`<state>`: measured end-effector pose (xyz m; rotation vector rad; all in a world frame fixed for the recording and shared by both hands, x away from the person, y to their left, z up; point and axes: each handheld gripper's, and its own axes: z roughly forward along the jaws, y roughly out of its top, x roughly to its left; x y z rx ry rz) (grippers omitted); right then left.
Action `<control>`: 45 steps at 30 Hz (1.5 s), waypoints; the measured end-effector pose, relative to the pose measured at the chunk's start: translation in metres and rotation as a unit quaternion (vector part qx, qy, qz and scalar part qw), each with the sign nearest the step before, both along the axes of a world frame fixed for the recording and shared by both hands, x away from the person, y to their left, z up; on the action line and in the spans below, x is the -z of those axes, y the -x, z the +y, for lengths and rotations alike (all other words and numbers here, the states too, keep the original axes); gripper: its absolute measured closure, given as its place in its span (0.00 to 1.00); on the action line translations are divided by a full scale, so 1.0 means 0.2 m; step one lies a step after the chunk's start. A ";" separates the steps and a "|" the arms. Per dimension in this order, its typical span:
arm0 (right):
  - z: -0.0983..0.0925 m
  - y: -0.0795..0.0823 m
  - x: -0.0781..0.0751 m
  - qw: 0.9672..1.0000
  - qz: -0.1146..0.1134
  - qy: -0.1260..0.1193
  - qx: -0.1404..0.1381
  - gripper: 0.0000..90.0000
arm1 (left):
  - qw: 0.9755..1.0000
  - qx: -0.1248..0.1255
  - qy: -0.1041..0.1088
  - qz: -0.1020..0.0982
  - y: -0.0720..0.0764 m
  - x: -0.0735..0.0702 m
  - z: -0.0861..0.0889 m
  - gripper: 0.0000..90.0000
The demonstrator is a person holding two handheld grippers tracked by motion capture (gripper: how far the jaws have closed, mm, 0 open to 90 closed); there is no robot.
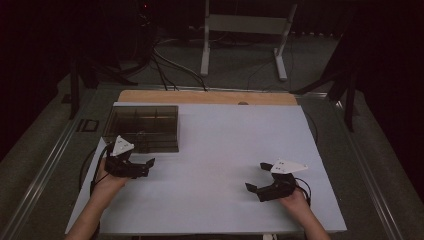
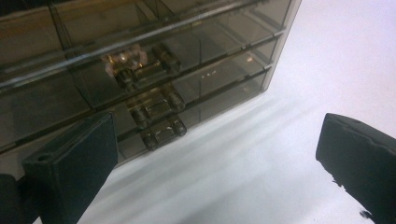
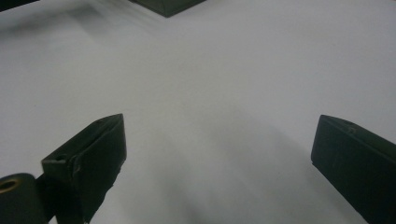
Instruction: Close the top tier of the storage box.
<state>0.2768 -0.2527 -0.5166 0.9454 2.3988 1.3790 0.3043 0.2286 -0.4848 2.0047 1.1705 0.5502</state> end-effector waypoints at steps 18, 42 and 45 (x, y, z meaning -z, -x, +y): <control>0.00 0.01 0.00 1.000 0.000 0.000 0.001 0.04 | 0.995 0.085 0.047 -0.004 0.02 -0.07 -0.04 0.00; 0.00 0.01 0.00 1.000 0.000 0.002 0.004 0.04 | 0.985 0.167 0.049 -0.004 0.14 -0.07 -0.09 0.00; 0.00 0.01 0.00 1.000 0.000 0.002 0.004 0.04 | 0.984 0.171 0.046 -0.006 0.15 -0.05 -0.09 0.00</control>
